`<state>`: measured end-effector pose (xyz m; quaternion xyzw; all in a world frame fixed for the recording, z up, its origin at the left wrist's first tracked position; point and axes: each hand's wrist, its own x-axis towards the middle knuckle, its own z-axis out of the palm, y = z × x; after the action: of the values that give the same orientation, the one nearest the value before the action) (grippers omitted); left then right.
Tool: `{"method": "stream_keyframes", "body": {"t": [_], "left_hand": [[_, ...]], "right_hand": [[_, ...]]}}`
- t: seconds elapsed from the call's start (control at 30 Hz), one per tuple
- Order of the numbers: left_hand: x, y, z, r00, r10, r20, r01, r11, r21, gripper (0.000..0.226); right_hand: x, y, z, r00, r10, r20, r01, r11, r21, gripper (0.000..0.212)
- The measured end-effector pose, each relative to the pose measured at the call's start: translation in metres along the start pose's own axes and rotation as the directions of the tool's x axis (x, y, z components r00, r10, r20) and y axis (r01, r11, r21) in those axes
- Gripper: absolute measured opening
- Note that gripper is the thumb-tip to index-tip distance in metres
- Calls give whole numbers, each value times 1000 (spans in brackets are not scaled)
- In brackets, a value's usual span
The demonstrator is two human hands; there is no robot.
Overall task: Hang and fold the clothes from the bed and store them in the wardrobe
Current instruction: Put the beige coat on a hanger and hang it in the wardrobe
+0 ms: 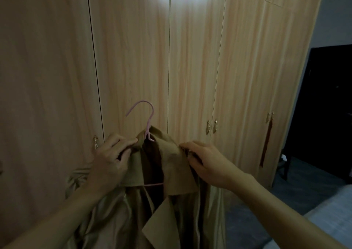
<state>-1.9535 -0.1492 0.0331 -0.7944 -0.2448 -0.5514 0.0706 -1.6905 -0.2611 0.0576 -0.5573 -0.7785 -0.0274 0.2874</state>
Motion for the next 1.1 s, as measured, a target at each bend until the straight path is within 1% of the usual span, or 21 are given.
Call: {"method": "stream_keyframes", "body": {"t": [0.07, 0.1, 0.13, 0.2, 0.23, 0.43, 0.57, 0.63, 0.7, 0.77, 0.8, 0.87, 0.9, 0.93, 0.97, 1.0, 1.03, 1.07, 1.1], "left_hand": [[-1, -2, 0, 1000, -3, -1, 3, 1000, -7, 22], [-2, -2, 0, 1000, -4, -2, 4, 1000, -11, 22], [-2, -3, 0, 1000, -4, -5, 4, 1000, -12, 22], [-3, -3, -3, 1000, -4, -11, 4, 1000, -14, 23], [-3, -3, -4, 1000, -3, -13, 3, 1000, -17, 23], [-5, -7, -21, 999, 41, -4, -41, 997, -69, 21], [-1, -18, -36, 997, 74, 24, -72, 995, -76, 19], [-2, -25, -42, 996, 70, 47, -66, 995, -79, 18], [-4, -31, -46, 995, 59, 85, -52, 995, -90, 22], [-6, -35, -48, 994, 21, 106, -15, 998, -57, 25], [-6, -35, -49, 995, -24, 99, 24, 1000, 2, 23], [-9, -28, -51, 994, -104, 23, 99, 981, 165, 20], [-11, -22, -50, 996, -90, -18, 92, 976, 196, 18], [-14, -12, -50, 998, -51, -38, 57, 982, 180, 15], [-18, -2, -48, 999, -35, -12, 36, 991, 129, 11], [-21, 9, -46, 996, -70, 63, 66, 996, 57, 11], [-23, 19, -42, 975, -149, 163, 153, 988, -7, 17], [-24, 27, -36, 937, -241, 252, 263, 963, -55, 23], [-24, 32, -30, 896, -326, 301, 371, 923, -104, 26]], "right_hand": [[1, -1, 1, 999, -5, -47, 7, 999, 39, 54], [4, -2, 2, 998, -29, -54, 29, 1000, -1, 58], [6, -3, 2, 997, -61, -50, 58, 996, -61, 57], [14, -8, 5, 993, -107, -46, 99, 982, -158, 50], [17, -10, 7, 992, -112, -60, 101, 980, -170, 46], [36, -28, 21, 972, -147, -182, 124, 984, -128, 23], [45, -37, 30, 967, -145, -211, 133, 989, -72, 18], [49, -42, 35, 967, -152, -203, 141, 988, -66, 16], [51, -48, 39, 977, -147, -155, 144, 989, -33, 17], [51, -54, 46, 981, -87, -171, 96, 994, 48, 24], [51, -57, 51, 978, -27, -206, 49, 993, 103, 26], [53, -63, 64, 954, 119, -274, -61, 975, 212, 24], [53, -66, 71, 937, 184, -297, -106, 959, 261, 23], [53, -69, 78, 920, 233, -315, -136, 944, 301, 24], [53, -72, 83, 907, 264, -329, -153, 933, 326, 23], [54, -75, 88, 898, 284, -335, -165, 925, 342, 20], [56, -78, 91, 894, 302, -332, -177, 917, 358, 17], [57, -80, 93, 892, 317, -323, -186, 908, 377, 14], [59, -83, 95, 890, 329, -315, -192, 899, 394, 13]]}}
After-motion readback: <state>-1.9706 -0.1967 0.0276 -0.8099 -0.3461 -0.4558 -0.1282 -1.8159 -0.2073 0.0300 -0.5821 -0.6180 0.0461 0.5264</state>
